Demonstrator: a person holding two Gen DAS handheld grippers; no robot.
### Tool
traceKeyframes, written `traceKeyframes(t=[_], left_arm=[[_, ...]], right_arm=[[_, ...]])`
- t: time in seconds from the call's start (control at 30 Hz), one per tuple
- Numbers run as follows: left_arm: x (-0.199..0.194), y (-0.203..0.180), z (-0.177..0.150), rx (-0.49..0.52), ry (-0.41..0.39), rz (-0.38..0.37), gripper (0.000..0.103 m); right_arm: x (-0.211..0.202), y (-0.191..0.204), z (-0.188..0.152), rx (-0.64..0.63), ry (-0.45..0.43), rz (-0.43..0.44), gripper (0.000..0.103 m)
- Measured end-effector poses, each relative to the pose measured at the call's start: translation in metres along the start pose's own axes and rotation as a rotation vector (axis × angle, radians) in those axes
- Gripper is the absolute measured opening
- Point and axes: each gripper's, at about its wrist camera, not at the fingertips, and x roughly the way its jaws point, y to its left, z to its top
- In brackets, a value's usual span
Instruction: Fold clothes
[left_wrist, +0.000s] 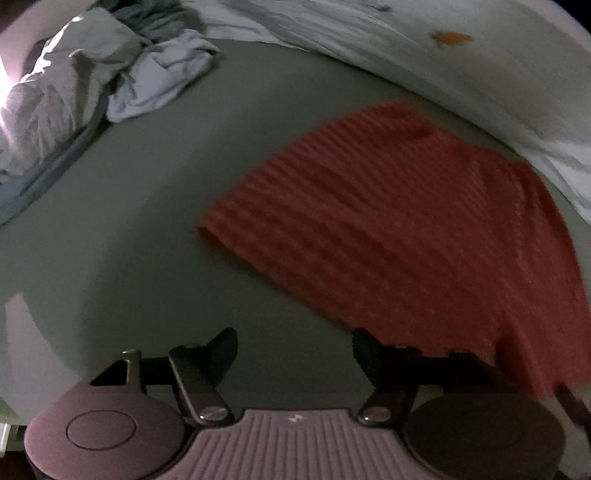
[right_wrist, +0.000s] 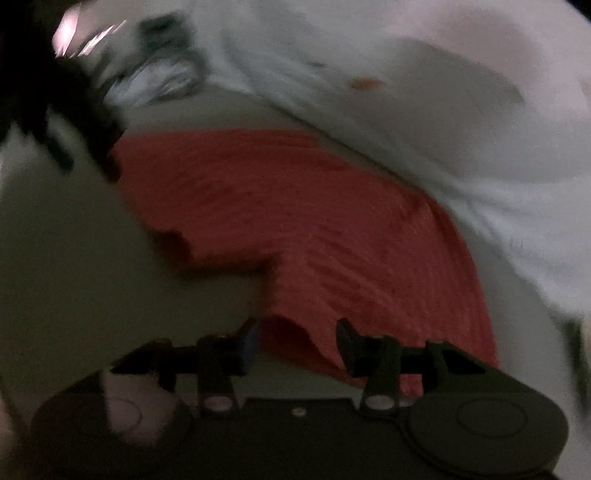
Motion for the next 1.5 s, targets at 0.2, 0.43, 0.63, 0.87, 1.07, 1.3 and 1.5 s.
traceKeyframes(t=[0.2,0.43,0.63,0.87,1.07,1.3,1.5], left_arm=[[-0.025,0.006,-0.035,0.087,0.007,0.054,0.072],[-0.023,0.046,-0.042,-0.006,0.040,0.053,0.072],[-0.006,0.083,-0.020,-0.035,0.049,-0.022,0.074],[0.017,0.125,0.023,-0.006,0.058,-0.165,0.081],[0.039,0.153,0.065,0.047,0.079,-0.295,0.082],[0.064,0.175,0.110,0.099,0.101,-0.352,0.086],[0.072,0.187,0.121,0.086,0.138,-0.454,0.093]], right_arm=[[0.025,0.007,0.003,0.006,0.027,-0.043,0.019],[0.017,0.020,0.000,0.013,0.034,-0.002,0.002],[0.013,0.024,0.009,0.090,0.103,-0.060,0.027],[-0.001,0.036,0.058,0.251,0.122,-0.165,0.058],[0.008,0.085,0.104,0.196,0.081,-0.180,0.081],[0.037,0.144,0.160,0.124,0.081,-0.216,0.097],[0.058,0.189,0.198,0.012,0.048,-0.058,0.090]])
